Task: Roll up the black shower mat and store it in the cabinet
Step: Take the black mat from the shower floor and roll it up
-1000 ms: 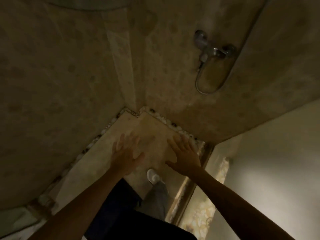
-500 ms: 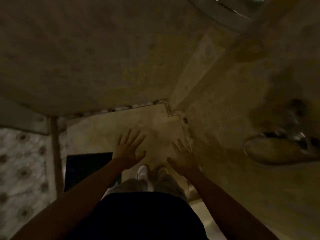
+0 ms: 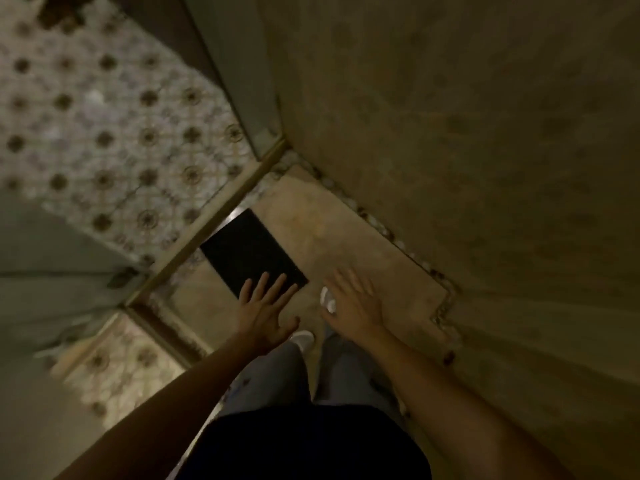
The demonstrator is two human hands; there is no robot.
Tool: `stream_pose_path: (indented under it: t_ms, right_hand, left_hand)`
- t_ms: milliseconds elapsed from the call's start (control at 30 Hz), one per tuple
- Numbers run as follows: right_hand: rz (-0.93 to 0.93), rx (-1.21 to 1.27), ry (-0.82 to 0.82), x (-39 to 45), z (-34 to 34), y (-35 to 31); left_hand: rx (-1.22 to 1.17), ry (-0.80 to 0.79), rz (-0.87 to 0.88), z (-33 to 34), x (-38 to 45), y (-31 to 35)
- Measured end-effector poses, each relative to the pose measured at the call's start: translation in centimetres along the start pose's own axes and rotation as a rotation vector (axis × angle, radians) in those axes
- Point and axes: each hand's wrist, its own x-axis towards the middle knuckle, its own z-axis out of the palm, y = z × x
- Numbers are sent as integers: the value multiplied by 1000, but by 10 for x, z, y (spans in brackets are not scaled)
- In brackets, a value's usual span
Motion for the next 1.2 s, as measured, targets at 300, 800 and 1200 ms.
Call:
stream_pose_path:
  t_ms: [300, 800, 1200]
  right_hand:
    - [-474, -274, -358, 116, 48, 16]
    - [-619, -710, -591, 354, 358, 62]
    - [-944, -456, -473, 436, 479, 112]
  left_hand:
    - [-314, -22, -235, 102, 12, -35]
    - [-372, -135, -162, 411, 221, -164]
    - [-297, 127, 288, 554, 337, -218]
